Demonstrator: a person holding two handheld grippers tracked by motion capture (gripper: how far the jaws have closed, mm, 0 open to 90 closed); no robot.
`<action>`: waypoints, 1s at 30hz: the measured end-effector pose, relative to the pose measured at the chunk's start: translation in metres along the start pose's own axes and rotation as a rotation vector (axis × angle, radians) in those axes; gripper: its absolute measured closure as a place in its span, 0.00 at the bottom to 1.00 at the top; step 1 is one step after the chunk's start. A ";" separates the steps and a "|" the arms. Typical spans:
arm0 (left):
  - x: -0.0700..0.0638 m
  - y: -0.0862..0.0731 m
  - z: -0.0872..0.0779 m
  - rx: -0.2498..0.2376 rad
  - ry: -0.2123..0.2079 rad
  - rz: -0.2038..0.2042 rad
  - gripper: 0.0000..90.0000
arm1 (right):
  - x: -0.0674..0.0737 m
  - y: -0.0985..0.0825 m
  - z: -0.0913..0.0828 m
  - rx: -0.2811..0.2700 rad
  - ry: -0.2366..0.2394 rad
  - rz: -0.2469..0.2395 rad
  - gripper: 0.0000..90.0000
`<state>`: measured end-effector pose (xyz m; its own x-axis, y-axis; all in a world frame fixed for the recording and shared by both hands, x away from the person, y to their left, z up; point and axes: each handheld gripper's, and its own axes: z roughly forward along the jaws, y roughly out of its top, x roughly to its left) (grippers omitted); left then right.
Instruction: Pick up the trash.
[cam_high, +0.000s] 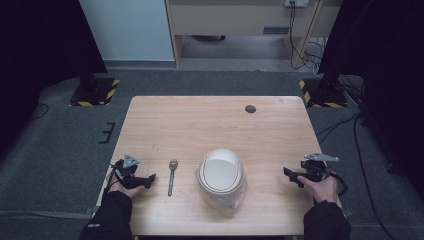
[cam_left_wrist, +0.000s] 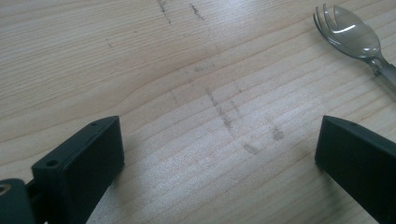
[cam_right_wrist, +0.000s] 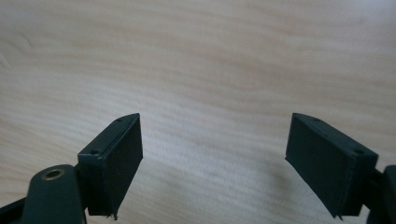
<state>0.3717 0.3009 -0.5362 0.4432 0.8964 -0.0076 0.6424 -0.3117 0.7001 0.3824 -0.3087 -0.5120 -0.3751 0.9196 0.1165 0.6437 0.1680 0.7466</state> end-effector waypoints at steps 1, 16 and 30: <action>0.000 0.000 0.000 0.000 0.000 0.000 0.01 | 0.000 0.000 0.000 0.000 0.000 0.000 0.21; -0.002 0.000 0.000 0.003 -0.007 0.010 0.01 | 0.016 0.046 -0.053 -0.292 0.032 0.015 0.17; -0.005 0.000 0.001 0.003 0.004 0.003 0.00 | 0.043 0.079 -0.086 -0.404 0.100 -0.054 0.16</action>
<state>0.3702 0.2965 -0.5366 0.4432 0.8964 -0.0026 0.6428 -0.3158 0.6979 0.3601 -0.2863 -0.3916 -0.4767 0.8710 0.1184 0.3156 0.0440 0.9479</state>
